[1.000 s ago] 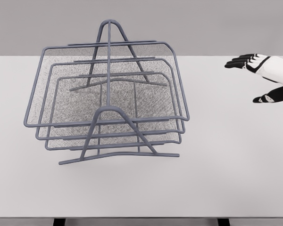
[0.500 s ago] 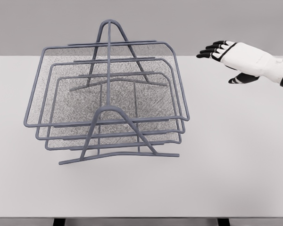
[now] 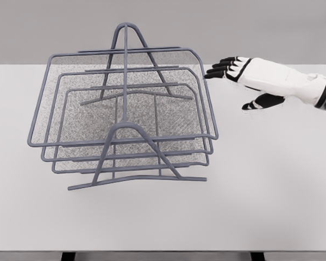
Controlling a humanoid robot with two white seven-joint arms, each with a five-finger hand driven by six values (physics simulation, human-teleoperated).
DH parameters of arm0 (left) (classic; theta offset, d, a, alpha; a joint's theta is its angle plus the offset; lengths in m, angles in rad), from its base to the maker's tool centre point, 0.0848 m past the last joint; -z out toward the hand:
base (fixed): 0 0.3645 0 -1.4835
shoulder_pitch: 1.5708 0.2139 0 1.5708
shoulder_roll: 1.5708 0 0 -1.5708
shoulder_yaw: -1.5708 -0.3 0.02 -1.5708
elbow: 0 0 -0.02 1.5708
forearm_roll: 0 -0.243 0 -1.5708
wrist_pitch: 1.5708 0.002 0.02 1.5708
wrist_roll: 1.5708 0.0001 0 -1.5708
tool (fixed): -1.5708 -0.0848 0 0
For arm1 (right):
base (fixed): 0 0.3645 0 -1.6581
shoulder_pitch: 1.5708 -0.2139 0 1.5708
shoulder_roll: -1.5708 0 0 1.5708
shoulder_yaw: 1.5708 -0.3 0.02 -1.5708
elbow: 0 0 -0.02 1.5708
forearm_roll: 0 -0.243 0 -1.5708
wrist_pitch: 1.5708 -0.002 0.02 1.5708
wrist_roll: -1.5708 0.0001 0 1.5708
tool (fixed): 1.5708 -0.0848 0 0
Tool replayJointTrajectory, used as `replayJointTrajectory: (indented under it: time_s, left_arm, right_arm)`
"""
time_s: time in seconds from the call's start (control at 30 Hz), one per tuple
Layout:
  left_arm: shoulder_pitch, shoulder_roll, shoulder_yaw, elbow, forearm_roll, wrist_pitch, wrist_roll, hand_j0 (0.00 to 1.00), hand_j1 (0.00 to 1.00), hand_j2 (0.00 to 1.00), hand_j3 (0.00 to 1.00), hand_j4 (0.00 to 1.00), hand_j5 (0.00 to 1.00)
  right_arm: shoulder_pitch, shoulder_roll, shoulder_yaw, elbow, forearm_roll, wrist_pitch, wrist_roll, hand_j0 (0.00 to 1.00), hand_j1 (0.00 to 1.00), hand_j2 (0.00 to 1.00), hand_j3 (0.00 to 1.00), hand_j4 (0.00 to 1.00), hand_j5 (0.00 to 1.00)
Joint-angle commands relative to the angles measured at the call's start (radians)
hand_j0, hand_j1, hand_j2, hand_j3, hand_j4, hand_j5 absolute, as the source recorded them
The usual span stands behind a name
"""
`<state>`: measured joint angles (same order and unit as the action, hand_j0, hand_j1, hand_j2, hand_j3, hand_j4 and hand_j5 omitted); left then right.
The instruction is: Pull out the upper folder box with right arm
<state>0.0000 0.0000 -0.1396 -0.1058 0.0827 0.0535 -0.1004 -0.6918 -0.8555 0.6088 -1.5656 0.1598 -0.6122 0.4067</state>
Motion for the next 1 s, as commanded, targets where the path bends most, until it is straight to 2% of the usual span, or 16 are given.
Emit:
replayJointTrajectory:
  time_s: [0.0,0.07,0.13,0.27,0.73,0.97]
  left_arm:
    - [0.000,0.000,0.000,0.000,0.000,0.000,-0.001,1.00,1.00,1.00,1.00,1.00,1.00]
    - [0.000,0.000,0.000,0.000,0.000,0.000,-0.001,1.00,1.00,1.00,1.00,1.00,1.00]
    - [0.000,0.000,0.000,0.000,0.000,0.000,-0.001,1.00,1.00,1.00,1.00,1.00,1.00]
    - [0.000,0.000,0.000,0.000,0.000,0.000,-0.001,1.00,1.00,1.00,1.00,1.00,1.00]
    - [0.000,0.000,0.000,0.000,0.000,0.000,-0.001,1.00,1.00,1.00,1.00,1.00,1.00]
    - [0.000,0.000,0.000,0.000,0.000,0.000,-0.001,1.00,1.00,1.00,1.00,1.00,1.00]
  right_arm:
    - [-0.002,0.003,0.057,-0.016,-0.014,0.001,0.000,1.00,1.00,1.00,1.00,1.00,1.00]
    - [-0.018,0.018,0.063,-0.017,-0.014,0.001,0.000,1.00,1.00,1.00,1.00,1.00,1.00]
    - [-0.058,0.032,0.128,-0.014,-0.014,0.001,0.000,1.00,1.00,1.00,1.00,1.00,1.00]
    - [-0.058,0.030,0.143,-0.013,-0.013,0.001,0.001,1.00,1.00,1.00,1.00,1.00,1.00]
    - [-0.058,-0.023,0.210,-0.010,0.029,0.001,0.024,1.00,1.00,1.00,1.00,1.00,1.00]
    - [-0.057,-0.080,0.223,-0.017,0.041,0.001,0.029,1.00,1.00,1.00,1.00,1.00,1.00]
